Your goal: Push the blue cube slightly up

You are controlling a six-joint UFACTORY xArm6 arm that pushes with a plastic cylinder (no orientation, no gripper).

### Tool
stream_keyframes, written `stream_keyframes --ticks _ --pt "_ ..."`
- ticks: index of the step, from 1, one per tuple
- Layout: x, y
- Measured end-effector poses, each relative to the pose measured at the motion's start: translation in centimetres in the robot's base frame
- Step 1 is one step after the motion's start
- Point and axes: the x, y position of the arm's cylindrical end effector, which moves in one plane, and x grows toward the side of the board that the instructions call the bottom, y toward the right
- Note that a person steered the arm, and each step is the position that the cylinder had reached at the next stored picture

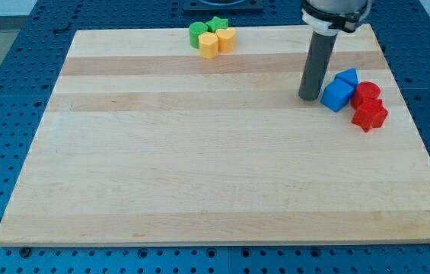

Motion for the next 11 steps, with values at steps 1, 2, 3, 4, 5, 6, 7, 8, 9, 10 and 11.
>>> stream_keyframes --ticks 1,2,3,4,5,6,7,8,9,10,11 --pt "3.2 -0.1" --pt "4.9 0.9" --pt "4.4 3.2" --pt "3.4 4.1" --pt "1.9 2.7" --pt "-0.4 1.3" --pt "-1.7 1.2" --pt "0.0 1.5" --pt "1.9 3.1" --pt "2.7 5.3" --pt "3.3 6.8"
